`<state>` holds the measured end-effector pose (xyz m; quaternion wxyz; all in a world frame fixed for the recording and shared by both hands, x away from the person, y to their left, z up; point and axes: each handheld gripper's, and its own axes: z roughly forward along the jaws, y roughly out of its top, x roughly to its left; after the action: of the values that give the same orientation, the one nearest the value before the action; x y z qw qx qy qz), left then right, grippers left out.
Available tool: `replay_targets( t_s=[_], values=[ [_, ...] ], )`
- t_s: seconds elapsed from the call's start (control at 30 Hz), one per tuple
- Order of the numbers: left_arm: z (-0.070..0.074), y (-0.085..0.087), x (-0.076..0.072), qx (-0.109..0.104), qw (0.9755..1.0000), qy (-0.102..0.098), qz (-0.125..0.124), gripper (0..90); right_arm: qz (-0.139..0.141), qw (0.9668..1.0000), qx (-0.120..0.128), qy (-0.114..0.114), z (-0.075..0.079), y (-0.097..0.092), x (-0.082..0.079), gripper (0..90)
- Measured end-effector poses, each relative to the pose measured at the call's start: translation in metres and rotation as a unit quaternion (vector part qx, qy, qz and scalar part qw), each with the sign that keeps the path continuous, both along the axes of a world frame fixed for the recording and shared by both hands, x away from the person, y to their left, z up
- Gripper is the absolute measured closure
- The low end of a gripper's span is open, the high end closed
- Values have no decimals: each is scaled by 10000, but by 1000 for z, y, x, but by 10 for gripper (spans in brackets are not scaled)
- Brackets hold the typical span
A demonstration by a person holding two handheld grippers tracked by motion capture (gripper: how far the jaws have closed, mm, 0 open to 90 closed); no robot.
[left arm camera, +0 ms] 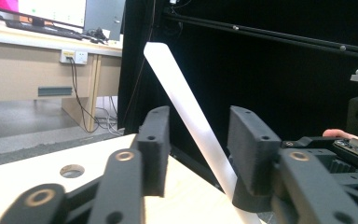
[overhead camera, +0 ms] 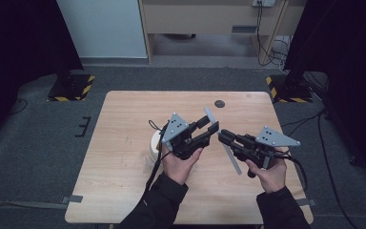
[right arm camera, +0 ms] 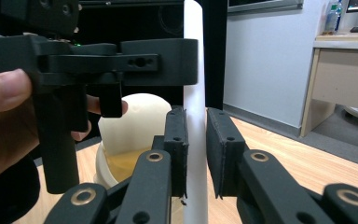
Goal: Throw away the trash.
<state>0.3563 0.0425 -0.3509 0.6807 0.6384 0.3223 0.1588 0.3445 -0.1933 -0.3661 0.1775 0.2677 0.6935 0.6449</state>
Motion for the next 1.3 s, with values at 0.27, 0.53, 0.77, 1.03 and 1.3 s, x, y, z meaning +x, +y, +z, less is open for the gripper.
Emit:
replay_targets(
  t_s=[0.27, 0.53, 0.77, 1.03, 1.3],
  values=[
    [1, -3, -1, -220, 9994, 152, -241, 774, 43, 10000, -64, 48, -1, 1, 0, 789],
    [5, -3, -5, -131, 9993, -9, -337, 802, 68, 9999, -11, 102, 0, 0, 0, 744],
    [12, 13, -12, 48, 9995, -255, -153, 801, -184, 9998, 85, 19, 7, -14, 2, 662],
    [26, 35, -21, 87, 9985, -542, -13, 801, -841, 9959, -158, 293, -9, -36, 15, 557],
    [35, 53, -25, 154, 9971, -726, 157, 801, -1308, 9872, -598, 695, -39, -47, 30, 377]
  ],
)
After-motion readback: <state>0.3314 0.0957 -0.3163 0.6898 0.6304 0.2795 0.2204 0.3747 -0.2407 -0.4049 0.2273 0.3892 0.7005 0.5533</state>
